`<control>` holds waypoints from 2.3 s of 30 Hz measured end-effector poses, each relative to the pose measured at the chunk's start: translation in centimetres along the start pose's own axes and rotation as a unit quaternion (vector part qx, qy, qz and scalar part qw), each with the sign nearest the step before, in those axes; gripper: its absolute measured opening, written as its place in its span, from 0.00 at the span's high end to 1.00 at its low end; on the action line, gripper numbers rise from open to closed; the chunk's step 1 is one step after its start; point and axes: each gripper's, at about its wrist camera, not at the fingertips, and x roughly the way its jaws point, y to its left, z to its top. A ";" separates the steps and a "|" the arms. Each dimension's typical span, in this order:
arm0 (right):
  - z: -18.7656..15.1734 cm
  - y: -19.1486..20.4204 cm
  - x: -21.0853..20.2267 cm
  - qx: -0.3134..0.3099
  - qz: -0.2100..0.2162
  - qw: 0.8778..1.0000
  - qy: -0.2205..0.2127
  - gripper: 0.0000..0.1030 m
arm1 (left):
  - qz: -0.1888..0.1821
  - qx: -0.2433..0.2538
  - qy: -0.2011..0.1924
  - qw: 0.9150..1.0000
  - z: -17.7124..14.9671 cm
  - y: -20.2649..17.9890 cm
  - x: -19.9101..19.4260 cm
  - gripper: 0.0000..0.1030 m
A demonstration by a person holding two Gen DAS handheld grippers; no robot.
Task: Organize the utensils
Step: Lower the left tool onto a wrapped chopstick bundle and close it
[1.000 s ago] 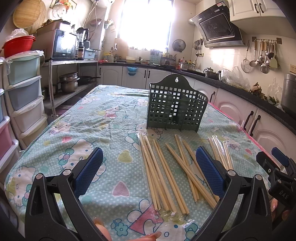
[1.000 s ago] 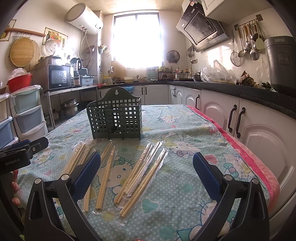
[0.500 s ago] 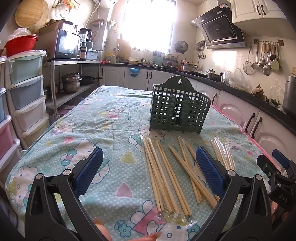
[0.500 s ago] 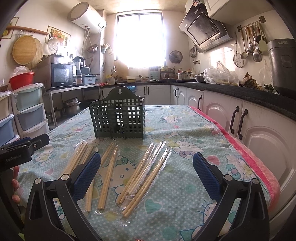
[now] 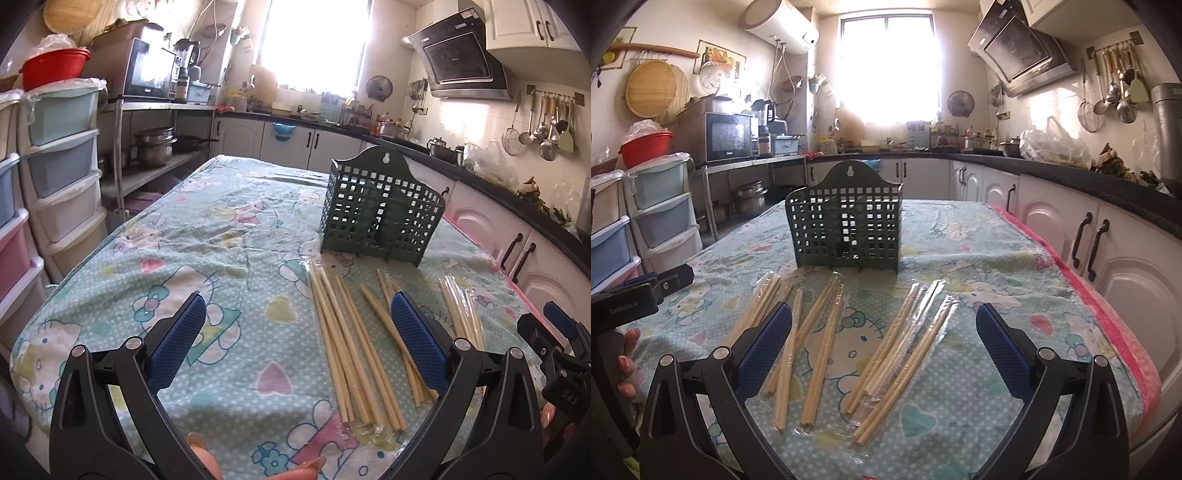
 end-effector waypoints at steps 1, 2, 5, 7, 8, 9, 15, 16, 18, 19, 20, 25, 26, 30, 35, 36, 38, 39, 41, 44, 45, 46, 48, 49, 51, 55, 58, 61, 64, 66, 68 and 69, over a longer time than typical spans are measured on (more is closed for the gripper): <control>0.2 0.1 0.3 -0.002 0.003 1.000 0.004 0.06 | 0.001 -0.002 0.002 1.000 0.1 0.2 0.1 0.10; 0.3 0.1 0.5 -0.004 0.004 1.000 0.006 0.06 | -0.001 -0.004 0.004 1.000 0.1 0.4 0.2 0.10; 0.8 0.2 1.2 -0.008 0.012 1.000 0.013 0.06 | -0.002 -0.010 0.014 1.000 0.4 1.0 0.6 0.10; 1.1 0.4 1.6 -0.011 0.017 1.000 0.016 0.06 | -0.002 -0.013 0.022 1.000 0.7 1.3 0.9 0.10; 1.3 0.5 1.8 -0.014 0.018 1.000 0.018 0.06 | -0.006 -0.016 0.028 0.999 0.9 1.5 1.2 0.10; 1.5 0.6 2.1 -0.016 0.020 0.999 0.021 0.06 | -0.008 -0.017 0.030 0.999 1.0 1.5 1.3 0.10; 2.6 1.0 3.8 -0.018 0.040 0.998 0.038 0.06 | -0.012 -0.021 0.049 0.999 2.6 2.3 2.9 0.10; 2.8 1.1 4.0 -0.019 0.043 0.998 0.038 0.06 | -0.016 -0.020 0.052 0.998 3.0 2.4 3.2 0.10; 3.2 1.5 4.5 -0.027 0.049 0.998 0.042 0.06 | -0.014 -0.019 0.060 0.998 3.7 2.4 3.8 0.10; 3.4 1.8 4.8 -0.031 0.054 0.997 0.045 0.06 | -0.018 -0.015 0.068 0.997 4.1 2.3 4.4 0.10; 3.6 2.0 5.2 -0.035 0.059 0.996 0.049 0.06 | -0.017 -0.015 0.072 0.997 4.3 2.3 4.6 0.10; 4.2 3.3 6.4 -0.052 0.085 0.993 0.062 0.06 | -0.022 -0.001 0.099 0.995 5.4 1.9 6.8 0.10; 4.3 3.6 6.7 -0.057 0.090 0.992 0.068 0.06 | -0.020 -0.001 0.103 0.994 5.6 1.9 7.1 0.10; 4.4 4.6 8.0 -0.070 0.104 0.988 0.090 0.06 | -0.023 -0.003 0.128 0.992 6.4 2.3 9.1 0.10; 4.1 5.5 9.6 -0.084 0.113 0.983 0.115 0.06 | -0.043 -0.029 0.169 0.984 7.1 3.5 12.1 0.13; 4.1 5.6 10.0 -0.084 0.118 0.982 0.121 0.06 | -0.052 -0.032 0.179 0.982 7.2 3.6 12.7 0.18; 3.9 5.9 10.9 -0.087 0.124 0.980 0.132 0.13 | -0.060 -0.035 0.194 0.979 7.4 3.6 13.5 0.29; 3.9 6.0 11.4 -0.090 0.127 0.978 0.142 0.22 | -0.070 -0.036 0.203 0.976 7.4 3.5 14.0 0.35; 3.8 6.3 12.4 -0.088 0.138 0.973 0.160 0.30 | -0.087 -0.042 0.218 0.971 7.4 3.4 14.8 0.41; 3.5 6.7 13.6 -0.088 0.154 0.967 0.182 0.42 | -0.115 -0.060 0.248 0.960 7.1 3.2 16.0 0.52; 3.3 7.0 14.2 -0.091 0.160 0.964 0.193 0.46 | -0.124 -0.065 0.256 0.957 6.9 3.2 16.3 0.58; 3.1 7.1 14.7 -0.093 0.163 0.961 0.204 0.52 | -0.131 -0.073 0.267 0.952 6.7 3.2 16.8 0.63; 2.8 7.3 15.5 -0.092 0.170 0.957 0.217 0.58 | -0.139 -0.081 0.285 0.945 6.3 2.9 17.7 0.67; 2.6 7.4 15.9 -0.090 0.174 0.955 0.224 0.59 | -0.139 -0.084 0.292 0.943 6.2 2.9 18.1 0.70; 2.3 7.5 16.6 -0.087 0.179 0.952 0.233 0.61 | -0.142 -0.093 0.303 0.938 5.9 2.9 18.7 0.73; 2.3 7.7 17.4 -0.088 0.182 0.950 0.240 0.63 | -0.138 -0.100 0.313 0.935 5.3 3.0 19.7 0.79; 2.7 7.7 17.8 -0.088 0.183 0.948 0.245 0.67 | -0.133 -0.102 0.313 0.935 5.5 3.1 20.0 0.85; 2.7 7.9 18.4 -0.093 0.184 0.944 0.259 0.70 | -0.136 -0.104 0.314 0.934 5.6 3.3 20.3 0.91; 2.5 8.5 19.2 -0.106 0.177 0.941 0.269 0.73 | -0.133 -0.102 0.312 0.935 5.9 3.7 20.2 0.92; 2.5 8.8 19.8 -0.108 0.175 0.940 0.274 0.76 | -0.136 -0.104 0.310 0.935 6.1 4.0 20.0 0.93; 2.6 8.7 20.4 -0.105 0.174 0.939 0.277 0.83 | -0.136 -0.102 0.305 0.937 6.5 4.2 19.8 0.94; 2.6 8.9 20.6 -0.102 0.176 0.939 0.277 0.86 | -0.136 -0.101 0.303 0.938 6.6 4.3 19.6 0.94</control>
